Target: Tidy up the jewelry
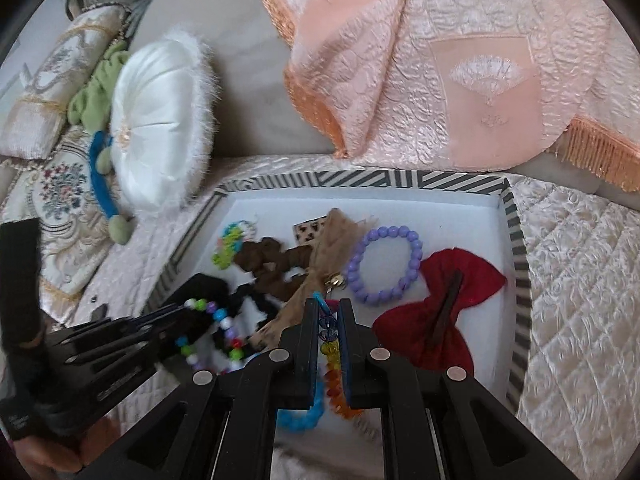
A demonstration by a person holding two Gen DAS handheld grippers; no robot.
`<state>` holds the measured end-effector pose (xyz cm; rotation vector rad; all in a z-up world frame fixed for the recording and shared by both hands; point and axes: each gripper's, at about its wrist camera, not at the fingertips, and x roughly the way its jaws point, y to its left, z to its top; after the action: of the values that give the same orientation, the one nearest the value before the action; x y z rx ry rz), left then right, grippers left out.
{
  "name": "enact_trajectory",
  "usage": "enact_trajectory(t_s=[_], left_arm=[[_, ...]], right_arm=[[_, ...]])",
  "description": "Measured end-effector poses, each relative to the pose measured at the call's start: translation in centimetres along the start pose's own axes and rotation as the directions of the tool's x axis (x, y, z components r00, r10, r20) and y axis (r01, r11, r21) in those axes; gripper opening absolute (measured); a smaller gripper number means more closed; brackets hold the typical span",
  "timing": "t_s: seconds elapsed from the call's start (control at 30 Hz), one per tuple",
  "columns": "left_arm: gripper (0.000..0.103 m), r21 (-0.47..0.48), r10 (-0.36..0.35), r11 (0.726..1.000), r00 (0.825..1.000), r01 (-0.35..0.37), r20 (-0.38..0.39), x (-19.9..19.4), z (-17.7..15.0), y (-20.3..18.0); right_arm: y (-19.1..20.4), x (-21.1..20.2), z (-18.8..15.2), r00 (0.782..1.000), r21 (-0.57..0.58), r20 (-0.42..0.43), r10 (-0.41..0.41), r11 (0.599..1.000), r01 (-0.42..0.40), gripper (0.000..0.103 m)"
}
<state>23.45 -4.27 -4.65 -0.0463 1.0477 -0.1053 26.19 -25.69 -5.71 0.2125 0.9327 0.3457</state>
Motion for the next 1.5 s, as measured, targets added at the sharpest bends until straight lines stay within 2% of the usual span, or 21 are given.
enact_trajectory(t_s=[0.37,0.4,0.47,0.53,0.6,0.67,1.13,1.5], left_arm=[[0.008,0.024,0.031,0.999,0.999,-0.031,0.014,0.7,-0.2,-0.1],[0.009,0.026,0.035,0.999,0.999,-0.035,0.014,0.7,-0.2,-0.1],[0.01,0.032,0.044,0.999,0.999,-0.045,0.015,0.6,-0.3,-0.1],[0.017,0.037,0.056,0.998,0.998,-0.056,0.015,0.4,-0.4,-0.2],[0.04,0.042,0.059,0.997,0.998,-0.06,0.02,0.2,-0.6,-0.3],[0.047,0.044,0.062,0.997,0.998,-0.063,0.033,-0.3,-0.8,-0.5],[0.047,0.037,0.087,0.995,0.99,-0.092,0.11,-5.4,-3.3,-0.6],[0.047,0.011,0.109,0.993,0.976,-0.114,0.187,-9.6,-5.7,-0.5]], right_arm=[[-1.3,2.7,0.6,0.999,0.042,-0.042,-0.035,0.998,0.037,0.01],[-1.4,2.5,0.5,0.999,0.044,-0.039,-0.03,0.999,0.032,0.011],[-1.3,1.9,0.3,0.999,0.045,-0.028,-0.023,0.999,0.024,0.026],[-1.2,1.2,0.1,1.0,0.048,-0.017,-0.011,0.999,0.012,0.029],[-1.0,0.5,-0.2,1.0,0.04,-0.01,-0.013,0.999,0.014,0.029],[-0.6,-0.1,-0.4,1.0,0.028,-0.004,-0.017,0.999,0.017,0.029],[2.5,-5.5,-3.9,0.99,-0.021,0.085,-0.114,0.993,0.116,0.034],[4.6,-8.2,-6.3,0.984,-0.033,0.113,-0.141,0.989,0.146,0.038]])
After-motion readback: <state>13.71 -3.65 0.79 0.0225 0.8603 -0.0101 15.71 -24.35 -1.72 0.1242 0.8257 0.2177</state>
